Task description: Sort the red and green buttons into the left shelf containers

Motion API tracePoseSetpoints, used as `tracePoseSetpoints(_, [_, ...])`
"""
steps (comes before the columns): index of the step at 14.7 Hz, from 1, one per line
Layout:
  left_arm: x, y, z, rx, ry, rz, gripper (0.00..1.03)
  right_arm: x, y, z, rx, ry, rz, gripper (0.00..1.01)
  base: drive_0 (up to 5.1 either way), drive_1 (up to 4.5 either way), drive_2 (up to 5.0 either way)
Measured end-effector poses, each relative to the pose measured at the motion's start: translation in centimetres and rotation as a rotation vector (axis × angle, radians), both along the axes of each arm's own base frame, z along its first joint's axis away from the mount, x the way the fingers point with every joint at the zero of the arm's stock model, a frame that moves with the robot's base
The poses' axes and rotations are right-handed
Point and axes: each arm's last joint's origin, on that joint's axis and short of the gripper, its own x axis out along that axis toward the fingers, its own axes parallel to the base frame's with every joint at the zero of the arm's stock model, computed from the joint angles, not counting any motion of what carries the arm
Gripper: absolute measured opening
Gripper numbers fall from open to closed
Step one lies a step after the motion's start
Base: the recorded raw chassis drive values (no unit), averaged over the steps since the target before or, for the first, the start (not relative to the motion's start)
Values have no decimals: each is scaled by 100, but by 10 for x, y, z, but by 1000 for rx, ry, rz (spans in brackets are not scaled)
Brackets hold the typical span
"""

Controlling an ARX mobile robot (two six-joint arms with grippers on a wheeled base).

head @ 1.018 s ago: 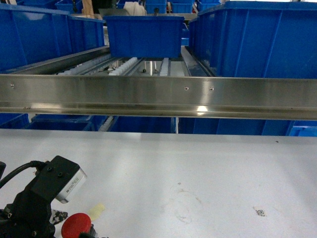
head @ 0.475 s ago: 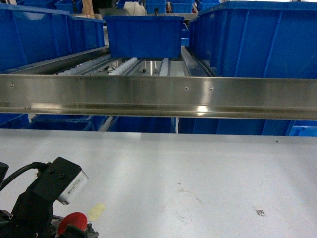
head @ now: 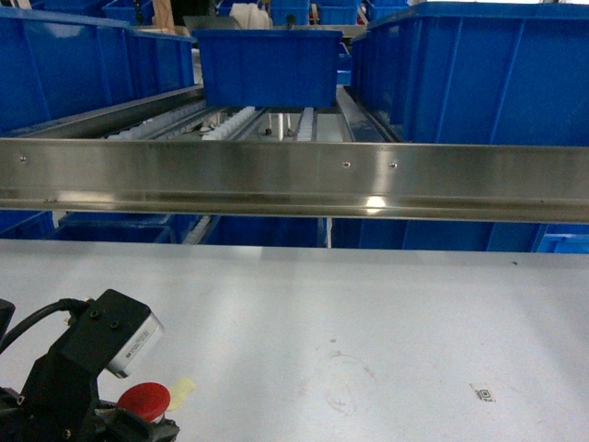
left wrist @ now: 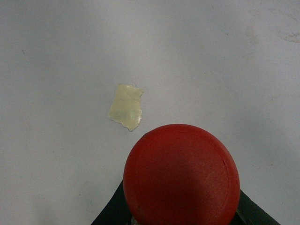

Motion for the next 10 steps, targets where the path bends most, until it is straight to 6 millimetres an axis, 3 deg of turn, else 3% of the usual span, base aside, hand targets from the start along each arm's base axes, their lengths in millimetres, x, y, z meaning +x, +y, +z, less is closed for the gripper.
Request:
tracePoseSetpoints(2, [-5,14,9,11,-45,33,25,0,0,0,0,0,0,26,0,0,0])
tracePoseSetpoints(4, [-5,46,53,15,-234,137,25,0,0,0,0,0,0,26,0,0,0])
tracePoseSetpoints(6, [-19,66,99,-13,-387,192,24,0,0,0,0,0,0,26,0,0,0])
tracePoseSetpoints(8, [-34,68,128,-28,-494,199,24,0,0,0,0,0,0,26,0,0,0])
tracePoseSetpoints(10, [-50,65,141,-34,-549,198,24,0,0,0,0,0,0,26,0,0,0])
